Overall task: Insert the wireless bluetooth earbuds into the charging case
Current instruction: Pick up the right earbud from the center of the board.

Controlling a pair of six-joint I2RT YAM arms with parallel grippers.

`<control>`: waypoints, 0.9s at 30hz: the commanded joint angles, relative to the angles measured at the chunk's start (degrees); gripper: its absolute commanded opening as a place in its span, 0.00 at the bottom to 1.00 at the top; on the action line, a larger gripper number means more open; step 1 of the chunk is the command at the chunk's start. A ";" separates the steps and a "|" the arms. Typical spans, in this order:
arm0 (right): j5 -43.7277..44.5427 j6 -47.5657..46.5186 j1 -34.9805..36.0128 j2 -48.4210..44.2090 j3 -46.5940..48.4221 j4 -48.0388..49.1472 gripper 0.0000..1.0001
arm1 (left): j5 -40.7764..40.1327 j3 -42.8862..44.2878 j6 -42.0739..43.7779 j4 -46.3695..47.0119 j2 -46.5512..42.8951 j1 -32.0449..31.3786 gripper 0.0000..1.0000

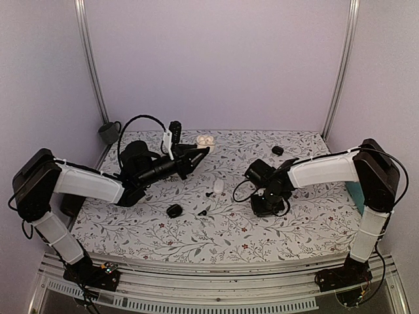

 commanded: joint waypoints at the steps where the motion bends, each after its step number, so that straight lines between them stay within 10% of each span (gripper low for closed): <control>1: 1.46 -0.73 0.87 1.74 1.63 -2.31 0.26 | 0.56 0.90 -0.51 0.75 -1.12 0.60 0.00; 27: 7.51 0.06 0.86 -5.03 4.24 0.90 0.13 | 0.48 0.20 -0.74 0.44 0.31 0.81 0.00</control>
